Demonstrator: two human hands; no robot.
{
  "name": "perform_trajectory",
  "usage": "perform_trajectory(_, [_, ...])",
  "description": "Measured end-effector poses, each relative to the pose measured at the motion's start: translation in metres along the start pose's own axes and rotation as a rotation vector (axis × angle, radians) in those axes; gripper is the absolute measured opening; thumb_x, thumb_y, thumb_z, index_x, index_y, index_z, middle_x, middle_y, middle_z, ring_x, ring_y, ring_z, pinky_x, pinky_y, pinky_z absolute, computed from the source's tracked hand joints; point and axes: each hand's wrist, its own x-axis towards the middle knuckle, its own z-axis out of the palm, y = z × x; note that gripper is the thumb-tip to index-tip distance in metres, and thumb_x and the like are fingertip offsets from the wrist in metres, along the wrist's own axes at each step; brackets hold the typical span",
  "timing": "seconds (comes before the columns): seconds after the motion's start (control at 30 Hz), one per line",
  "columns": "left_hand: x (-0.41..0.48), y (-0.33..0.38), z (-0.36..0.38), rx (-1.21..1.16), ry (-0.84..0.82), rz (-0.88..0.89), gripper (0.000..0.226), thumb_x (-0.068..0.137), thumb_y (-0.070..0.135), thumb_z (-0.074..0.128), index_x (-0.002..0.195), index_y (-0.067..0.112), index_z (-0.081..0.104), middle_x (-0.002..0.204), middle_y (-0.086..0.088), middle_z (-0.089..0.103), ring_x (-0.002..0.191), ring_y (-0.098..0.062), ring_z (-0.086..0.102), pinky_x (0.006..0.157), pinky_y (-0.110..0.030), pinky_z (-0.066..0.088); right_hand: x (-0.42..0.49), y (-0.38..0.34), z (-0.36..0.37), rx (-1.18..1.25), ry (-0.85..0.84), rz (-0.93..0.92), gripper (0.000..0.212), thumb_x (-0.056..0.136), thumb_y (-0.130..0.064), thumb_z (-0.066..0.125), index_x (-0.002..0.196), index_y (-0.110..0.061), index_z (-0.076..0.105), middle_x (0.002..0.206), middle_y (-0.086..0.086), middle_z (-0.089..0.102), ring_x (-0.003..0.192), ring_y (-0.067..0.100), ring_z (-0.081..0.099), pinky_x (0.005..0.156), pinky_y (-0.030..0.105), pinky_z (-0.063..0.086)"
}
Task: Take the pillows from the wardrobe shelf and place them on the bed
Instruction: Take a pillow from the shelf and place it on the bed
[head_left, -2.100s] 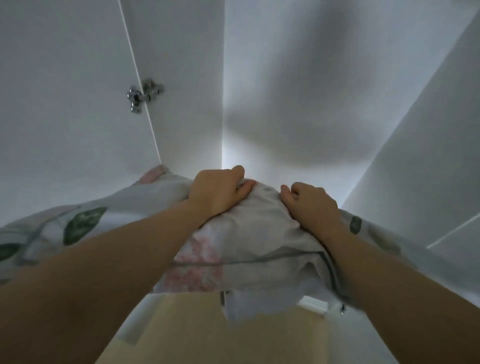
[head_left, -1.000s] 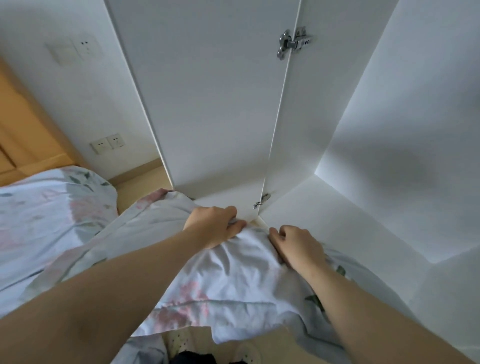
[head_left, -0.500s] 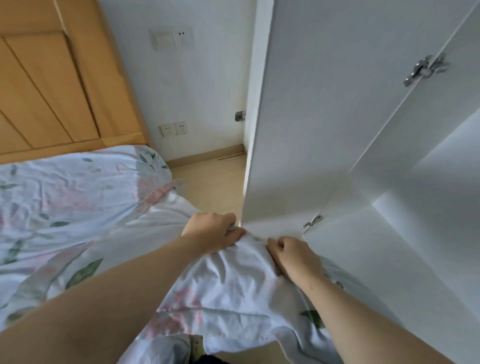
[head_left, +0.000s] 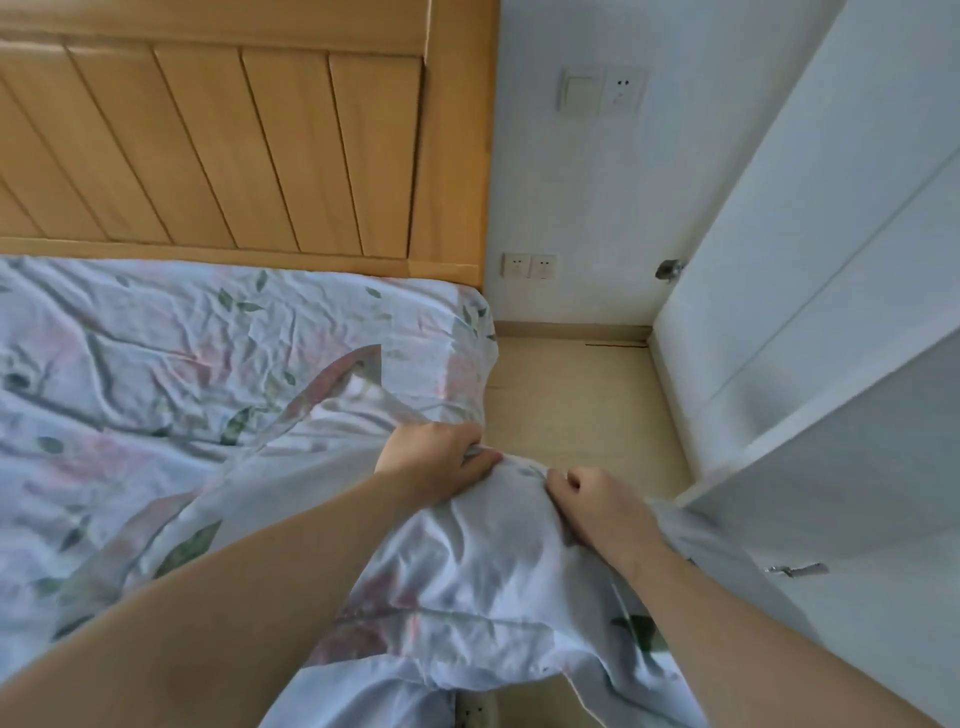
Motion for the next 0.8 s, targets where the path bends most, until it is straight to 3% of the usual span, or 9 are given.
perform_trajectory(0.27, [-0.016, -0.099, -0.022, -0.046, 0.095, -0.233, 0.036, 0.092, 0.052, 0.039, 0.079, 0.018, 0.039, 0.095, -0.011, 0.068, 0.091, -0.032, 0.062, 0.063, -0.030, 0.033, 0.059, -0.101, 0.031, -0.010, -0.171, -0.154, 0.039, 0.089, -0.042, 0.042, 0.063, -0.015, 0.050, 0.065, 0.006, 0.055, 0.068, 0.027, 0.054, 0.057, 0.031, 0.035])
perform_trajectory(0.4, [-0.018, -0.133, -0.031, -0.025, 0.160, -0.337, 0.036, 0.091, 0.053, 0.040, 0.080, 0.019, 0.040, 0.095, -0.010, 0.069, 0.092, -0.031, 0.063, 0.062, -0.031, 0.034, 0.089, -0.140, 0.041, -0.030, -0.210, -0.260, 0.043, 0.086, -0.048, 0.040, 0.062, -0.014, 0.052, 0.068, 0.008, 0.060, 0.075, 0.031, 0.060, 0.072, 0.041, 0.048])
perform_trajectory(0.53, [-0.006, -0.163, -0.042, -0.002, 0.236, -0.438, 0.036, 0.091, 0.052, 0.040, 0.081, 0.018, 0.043, 0.092, -0.009, 0.070, 0.089, -0.031, 0.063, 0.063, -0.031, 0.035, 0.127, -0.179, 0.037, -0.110, -0.211, -0.375, 0.045, 0.088, -0.047, 0.039, 0.055, -0.018, 0.042, 0.058, 0.002, 0.049, 0.068, 0.028, 0.055, 0.061, 0.033, 0.038])
perform_trajectory(0.8, [0.053, -0.223, -0.064, 0.088, 0.433, -0.542, 0.041, 0.089, 0.052, 0.043, 0.073, 0.015, 0.043, 0.075, -0.012, 0.070, 0.072, -0.035, 0.065, 0.054, -0.029, 0.032, 0.215, -0.248, 0.027, -0.181, -0.193, -0.548, 0.043, 0.092, -0.046, 0.036, 0.058, -0.020, 0.039, 0.061, -0.003, 0.048, 0.066, 0.021, 0.049, 0.055, 0.029, 0.032])
